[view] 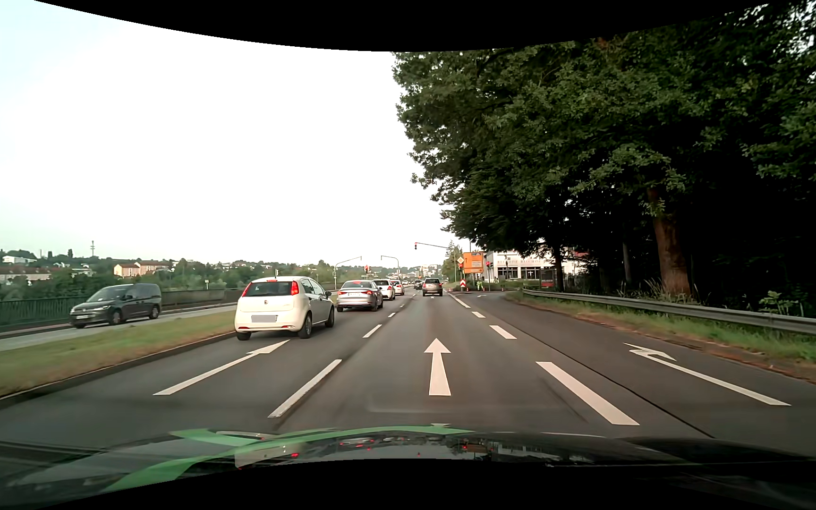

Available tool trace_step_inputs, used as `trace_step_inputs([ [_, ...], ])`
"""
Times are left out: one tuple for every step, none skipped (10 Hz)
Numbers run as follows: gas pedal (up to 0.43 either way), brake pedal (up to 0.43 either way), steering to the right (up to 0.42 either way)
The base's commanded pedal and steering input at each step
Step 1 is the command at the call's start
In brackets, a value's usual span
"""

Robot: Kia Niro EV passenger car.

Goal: Follow the waypoints while adhering to traffic rules and regulations

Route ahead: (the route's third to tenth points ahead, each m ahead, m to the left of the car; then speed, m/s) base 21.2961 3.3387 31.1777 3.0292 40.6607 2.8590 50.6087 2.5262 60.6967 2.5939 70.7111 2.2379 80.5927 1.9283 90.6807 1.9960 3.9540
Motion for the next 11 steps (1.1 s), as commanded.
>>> trace_step_inputs([
  [0.039, 0.0, -0.004],
  [0.039, 0.0, -0.004],
  [0.039, 0.0, -0.003],
  [0.039, 0.0, -0.003],
  [0.039, 0.0, -0.003],
  [0.039, 0.0, -0.003],
  [0.039, 0.0, -0.002],
  [0.039, 0.0, -0.002],
  [0.039, 0.0, -0.001],
  [0.039, 0.0, -0.002],
  [0.039, 0.0, -0.002],
])
